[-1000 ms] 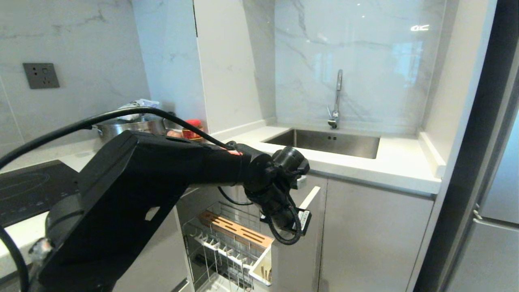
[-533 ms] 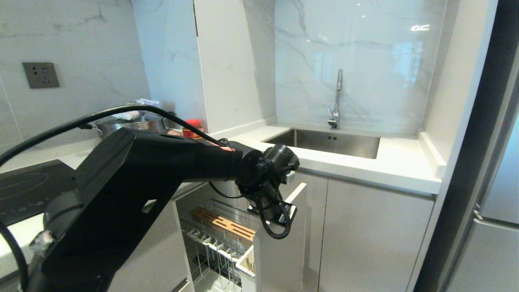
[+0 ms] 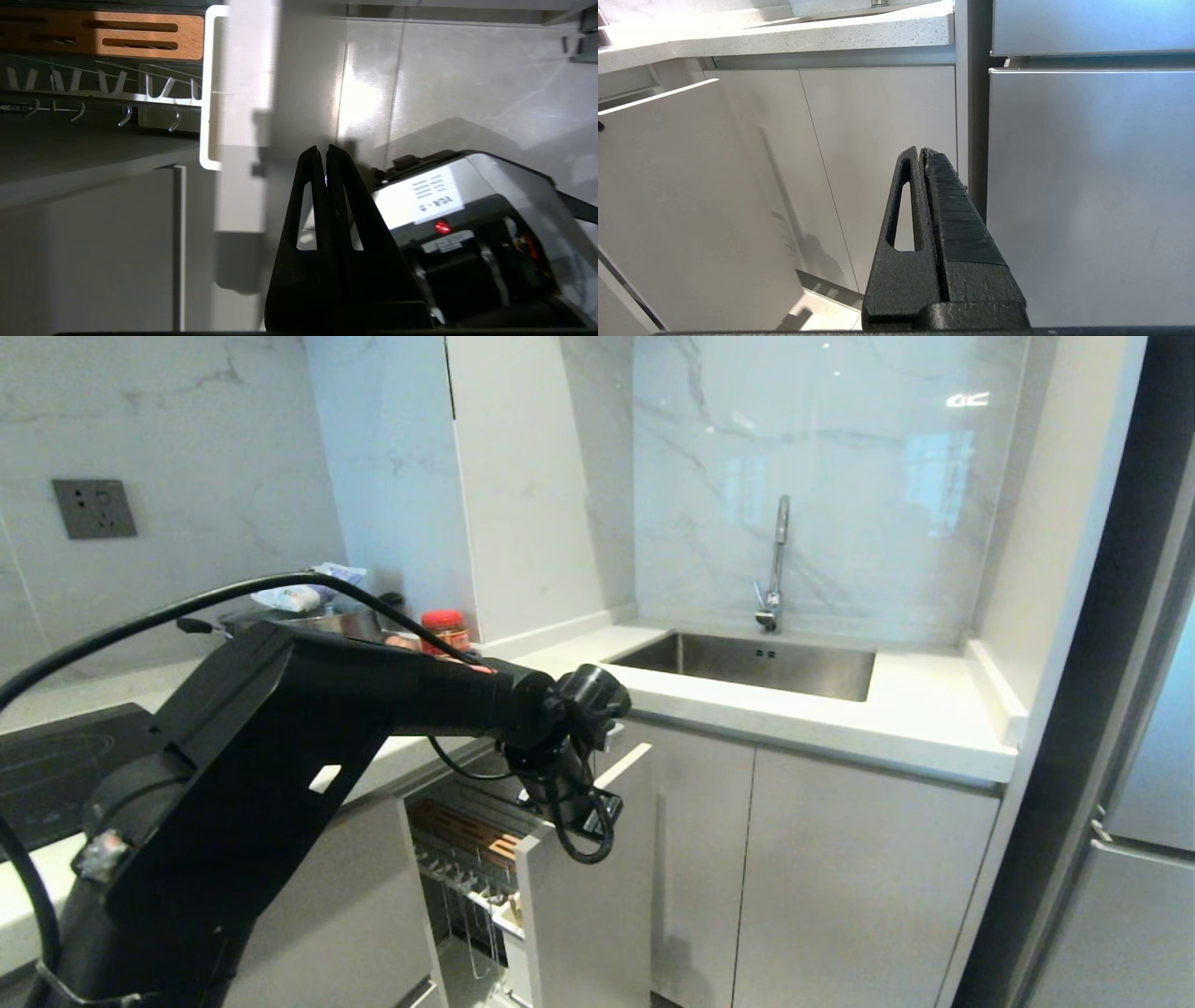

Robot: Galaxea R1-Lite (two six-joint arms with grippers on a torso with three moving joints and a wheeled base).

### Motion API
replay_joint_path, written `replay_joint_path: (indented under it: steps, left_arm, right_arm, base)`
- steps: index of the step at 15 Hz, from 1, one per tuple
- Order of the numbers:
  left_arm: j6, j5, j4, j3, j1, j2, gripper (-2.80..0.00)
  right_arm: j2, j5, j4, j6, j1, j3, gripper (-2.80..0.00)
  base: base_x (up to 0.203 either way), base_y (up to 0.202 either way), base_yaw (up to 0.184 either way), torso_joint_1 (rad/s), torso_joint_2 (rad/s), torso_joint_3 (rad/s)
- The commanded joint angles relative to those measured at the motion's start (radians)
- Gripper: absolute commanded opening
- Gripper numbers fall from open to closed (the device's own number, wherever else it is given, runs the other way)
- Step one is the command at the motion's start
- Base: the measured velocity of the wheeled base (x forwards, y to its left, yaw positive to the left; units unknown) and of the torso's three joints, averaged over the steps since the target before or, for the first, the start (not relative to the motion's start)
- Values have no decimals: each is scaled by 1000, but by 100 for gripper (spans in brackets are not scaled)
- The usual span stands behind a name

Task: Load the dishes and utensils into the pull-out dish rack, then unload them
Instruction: Close the cupboard

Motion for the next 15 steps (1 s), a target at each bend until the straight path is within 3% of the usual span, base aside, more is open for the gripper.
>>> replay_joint_path:
  steps: [1,3,7,12,15]
  left_arm:
    - [52,49,-21,12,58,-1,-280]
    - [140,131,-76,42,113,3,-280]
    - [256,215,-137,72,213,12,-280]
    - [339,262,-175,71,311,14,-280]
    - [341,263,-182,73,312,14,-280]
  right_arm:
    - [-4,0,-1,1,0,0,-280]
    - [-4,0,-1,1,0,0,-280]
    - [-4,0,-1,1,0,0,-280]
    - [-4,0,-1,1,0,0,-280]
    - [-4,0,-1,1,0,0,-280]
  base:
    - [0,0,0,0,0,0]
    - [0,0,0,0,0,0]
    - [0,0,0,0,0,0]
    - [0,0,0,0,0,0]
    - [0,0,0,0,0,0]
